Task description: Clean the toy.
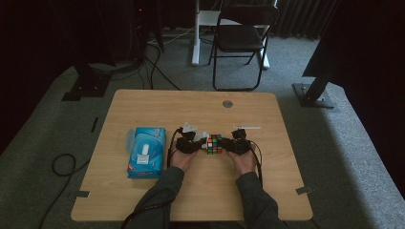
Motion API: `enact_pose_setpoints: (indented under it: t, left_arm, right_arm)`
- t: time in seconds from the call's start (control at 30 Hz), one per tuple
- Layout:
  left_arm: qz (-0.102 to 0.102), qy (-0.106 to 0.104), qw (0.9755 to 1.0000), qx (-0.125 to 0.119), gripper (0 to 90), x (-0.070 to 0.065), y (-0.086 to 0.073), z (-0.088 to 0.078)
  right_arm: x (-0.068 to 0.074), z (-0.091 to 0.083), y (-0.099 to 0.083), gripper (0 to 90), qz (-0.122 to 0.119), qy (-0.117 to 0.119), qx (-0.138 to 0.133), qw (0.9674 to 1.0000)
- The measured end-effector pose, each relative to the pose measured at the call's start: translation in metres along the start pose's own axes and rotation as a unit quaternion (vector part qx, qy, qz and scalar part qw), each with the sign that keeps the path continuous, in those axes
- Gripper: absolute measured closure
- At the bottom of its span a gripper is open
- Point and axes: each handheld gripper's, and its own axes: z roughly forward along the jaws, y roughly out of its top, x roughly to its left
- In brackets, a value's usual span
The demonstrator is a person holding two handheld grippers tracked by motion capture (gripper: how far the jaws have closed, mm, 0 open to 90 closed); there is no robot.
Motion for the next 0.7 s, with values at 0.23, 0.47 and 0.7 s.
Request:
enact_pose_setpoints:
  t: [0.23,0.47,0.7]
  left_arm:
    - [0.019,-0.005,0.9994,0.03,83.5,-0.002,-0.012,0.001]
    - [0.006,-0.013,0.9999,0.006,83.5,-0.005,-0.009,-0.006]
    - [0.024,-0.021,0.9994,0.011,83.5,-0.011,-0.015,-0.011]
  right_arm:
    - [0.001,0.0,0.0,67.0,-0.002,-0.004,0.0,1.0]
    - [0.001,0.0,0.0,67.0,-0.004,-0.005,0.0,1.0]
    - [0.002,0.0,0.0,67.4,-0.003,-0.005,-0.001,1.0]
